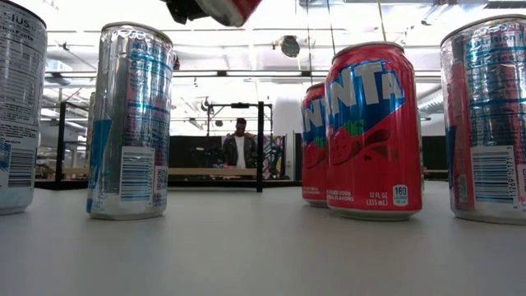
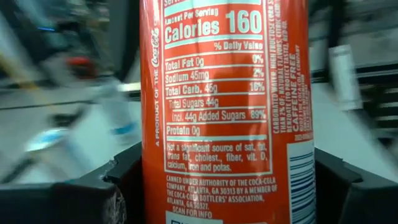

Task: Place canned beverage on shelf
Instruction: Put the top red soda can on the shelf

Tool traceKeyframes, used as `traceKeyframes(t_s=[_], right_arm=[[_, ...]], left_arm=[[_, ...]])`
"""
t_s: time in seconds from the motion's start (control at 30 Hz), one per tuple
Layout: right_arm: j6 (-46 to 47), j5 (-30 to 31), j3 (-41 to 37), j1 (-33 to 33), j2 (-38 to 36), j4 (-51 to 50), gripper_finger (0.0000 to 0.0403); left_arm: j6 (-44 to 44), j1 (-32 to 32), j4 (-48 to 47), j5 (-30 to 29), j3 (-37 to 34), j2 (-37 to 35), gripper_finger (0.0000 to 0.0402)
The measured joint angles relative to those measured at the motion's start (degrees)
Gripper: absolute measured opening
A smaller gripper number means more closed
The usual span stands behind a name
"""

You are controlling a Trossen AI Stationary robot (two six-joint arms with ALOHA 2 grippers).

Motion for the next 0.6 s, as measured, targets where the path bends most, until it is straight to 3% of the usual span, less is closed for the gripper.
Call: traceKeyframes(t_s=[0.13, 0.23, 0.43, 0.6], right_arm=[[-5.8, 7.4, 0.0, 4.0, 0.4, -0.4, 0.0352], [-9.2, 8.8, 0.0, 6.5, 0.4, -0.9, 0.0352], [-16.1, 9.0, 0.0, 9.7, 1.2, 0.3, 0.0352], [-22.5, 11.5, 0.0, 10.3, 3.9, 2.8, 0.0352]], left_arm=[[-4.4, 1.8, -0.1, 12.4, 0.0, 0.0, 0.0290], [-6.8, 3.4, -1.9, 19.7, 0.0, 0.0, 0.0290], [-7.3, 6.6, -4.0, 30.4, 0.0, 0.0, 0.0290], [-7.9, 8.4, -4.3, 35.6, 0.0, 0.0, 0.0290]])
